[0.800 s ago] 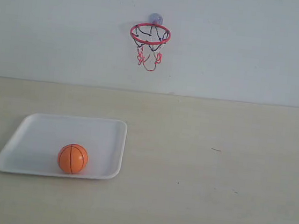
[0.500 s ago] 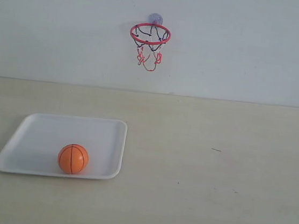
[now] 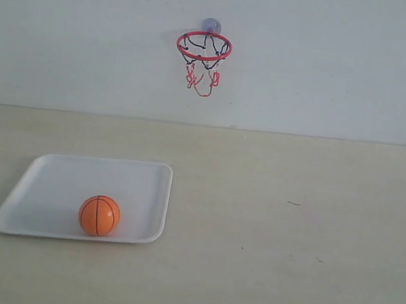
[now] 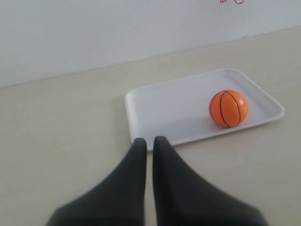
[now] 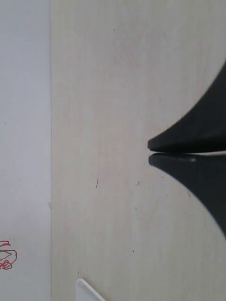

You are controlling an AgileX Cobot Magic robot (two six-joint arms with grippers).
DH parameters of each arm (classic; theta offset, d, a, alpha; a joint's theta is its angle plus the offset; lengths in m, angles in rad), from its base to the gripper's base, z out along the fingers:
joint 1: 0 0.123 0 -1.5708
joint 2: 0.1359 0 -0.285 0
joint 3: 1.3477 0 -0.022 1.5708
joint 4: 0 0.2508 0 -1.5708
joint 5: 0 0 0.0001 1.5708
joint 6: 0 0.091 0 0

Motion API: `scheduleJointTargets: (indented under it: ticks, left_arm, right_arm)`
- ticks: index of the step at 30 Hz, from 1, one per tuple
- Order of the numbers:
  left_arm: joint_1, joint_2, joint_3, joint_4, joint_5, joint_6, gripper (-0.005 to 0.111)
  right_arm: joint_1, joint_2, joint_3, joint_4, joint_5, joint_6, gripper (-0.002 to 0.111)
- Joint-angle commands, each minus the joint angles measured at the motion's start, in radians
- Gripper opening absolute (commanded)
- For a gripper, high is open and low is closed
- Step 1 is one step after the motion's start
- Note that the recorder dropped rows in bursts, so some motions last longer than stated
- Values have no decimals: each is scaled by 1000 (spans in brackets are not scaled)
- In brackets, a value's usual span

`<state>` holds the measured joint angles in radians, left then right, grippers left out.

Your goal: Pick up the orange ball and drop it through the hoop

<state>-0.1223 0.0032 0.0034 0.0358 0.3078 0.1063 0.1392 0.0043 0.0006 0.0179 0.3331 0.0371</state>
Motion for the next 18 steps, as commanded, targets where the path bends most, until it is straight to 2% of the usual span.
scheduleJointTargets:
  ticks: [1,13,18]
  left_arm:
    - [0,-3,-3,5,-4,3,4]
    - [0,-3,-3,5,-9,3,4]
    - [0,-3,-3,-36,-121,-5,4]
  right_arm:
    - [1,-4,-1,-5,-4,5,-1]
    - [1,-4,-1,-5,-4,5,-1]
    - [1,-4,-1,-5,-4,5,-1]
